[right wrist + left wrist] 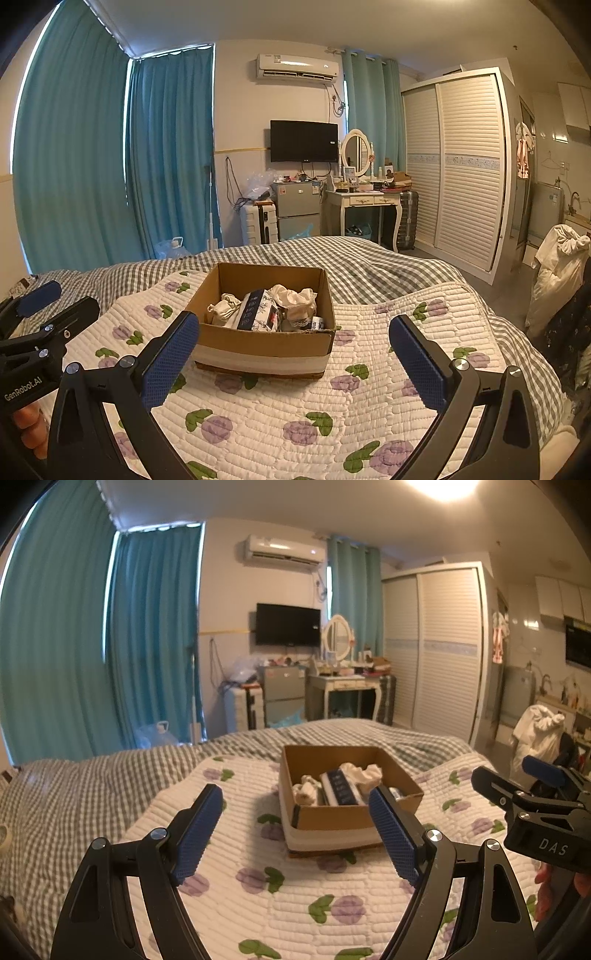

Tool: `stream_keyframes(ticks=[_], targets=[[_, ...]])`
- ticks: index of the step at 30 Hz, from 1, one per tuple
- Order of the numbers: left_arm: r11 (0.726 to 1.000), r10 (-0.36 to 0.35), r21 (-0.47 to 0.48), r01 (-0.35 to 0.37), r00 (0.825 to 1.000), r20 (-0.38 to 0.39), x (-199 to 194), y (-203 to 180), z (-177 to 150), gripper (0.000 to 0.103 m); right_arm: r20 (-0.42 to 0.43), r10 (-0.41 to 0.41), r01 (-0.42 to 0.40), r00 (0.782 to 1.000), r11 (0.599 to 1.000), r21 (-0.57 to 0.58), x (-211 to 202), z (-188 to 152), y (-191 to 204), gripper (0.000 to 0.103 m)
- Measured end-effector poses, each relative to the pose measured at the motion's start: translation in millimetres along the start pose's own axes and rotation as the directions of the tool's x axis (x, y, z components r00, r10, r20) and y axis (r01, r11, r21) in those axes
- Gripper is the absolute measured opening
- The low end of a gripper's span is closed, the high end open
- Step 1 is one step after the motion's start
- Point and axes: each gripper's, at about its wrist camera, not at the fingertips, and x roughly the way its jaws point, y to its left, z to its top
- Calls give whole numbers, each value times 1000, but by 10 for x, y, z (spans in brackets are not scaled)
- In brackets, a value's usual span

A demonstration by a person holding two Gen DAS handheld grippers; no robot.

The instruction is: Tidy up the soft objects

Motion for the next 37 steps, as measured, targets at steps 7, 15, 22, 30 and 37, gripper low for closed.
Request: stream_keyframes(ticks=[7,15,22,30,37], targets=[[1000,-3,3,3,1000,-1,7,11,-9,83,-5,2,-2,1000,1000,3,19,-12,7,103],[1000,-3,5,3,1000,-1,19,24,-19,83,-10,6,-6,1000,1000,7,30,-23,-9,103],[1000,-3,4,3,1000,-1,20,30,-21,83,-12,7,-7,1000,1000,5,36,-25,-9,103],[1000,-1,10,1,1000,-1,27,43,-30,83,-16,8,-8,1000,1000,4,53,-39,2,103],[1000,-21,7,21,1000,0,33,84,-25,83,-17,10,-10,1000,1000,5,63,-38,8,103]])
